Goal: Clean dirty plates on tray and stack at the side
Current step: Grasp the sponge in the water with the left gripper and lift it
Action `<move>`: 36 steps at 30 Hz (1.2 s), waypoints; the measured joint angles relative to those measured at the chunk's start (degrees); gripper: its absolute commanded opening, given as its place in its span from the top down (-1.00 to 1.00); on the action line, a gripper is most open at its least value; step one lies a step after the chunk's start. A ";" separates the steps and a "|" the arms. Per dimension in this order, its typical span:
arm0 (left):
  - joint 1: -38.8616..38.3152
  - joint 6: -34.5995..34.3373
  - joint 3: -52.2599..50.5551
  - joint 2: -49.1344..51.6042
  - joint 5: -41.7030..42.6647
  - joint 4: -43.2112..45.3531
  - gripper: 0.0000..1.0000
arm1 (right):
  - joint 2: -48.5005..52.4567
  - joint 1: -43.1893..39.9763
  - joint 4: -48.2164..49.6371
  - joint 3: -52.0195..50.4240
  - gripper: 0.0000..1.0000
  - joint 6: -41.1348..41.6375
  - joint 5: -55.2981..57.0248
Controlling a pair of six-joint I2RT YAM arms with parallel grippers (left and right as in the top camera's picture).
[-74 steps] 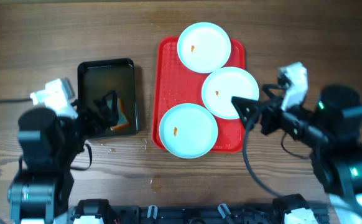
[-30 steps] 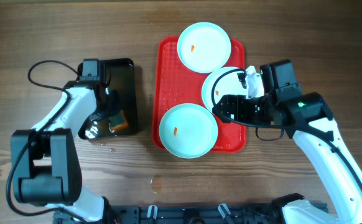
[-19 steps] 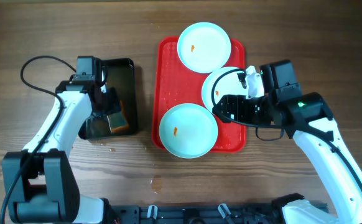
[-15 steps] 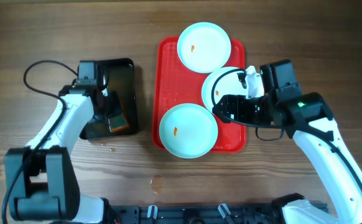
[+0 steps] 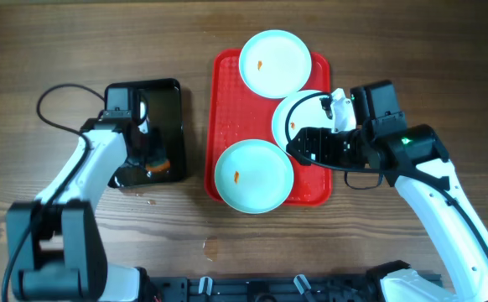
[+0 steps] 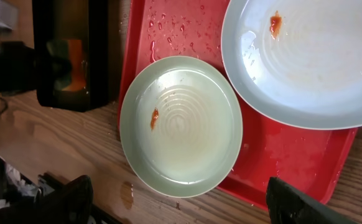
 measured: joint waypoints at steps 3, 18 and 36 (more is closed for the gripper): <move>0.00 0.85 0.94 -2.60 -0.02 0.26 0.88 | 0.00 0.00 0.22 0.00 -0.79 0.42 0.00; 0.00 1.77 -2.38 3.19 -0.24 5.51 0.92 | 0.00 0.00 0.59 0.00 -0.79 1.07 0.09; -5.27 2.08 12.52 -5.49 1.60 -6.80 0.92 | 6.93 -0.02 0.57 0.02 -0.09 5.05 14.60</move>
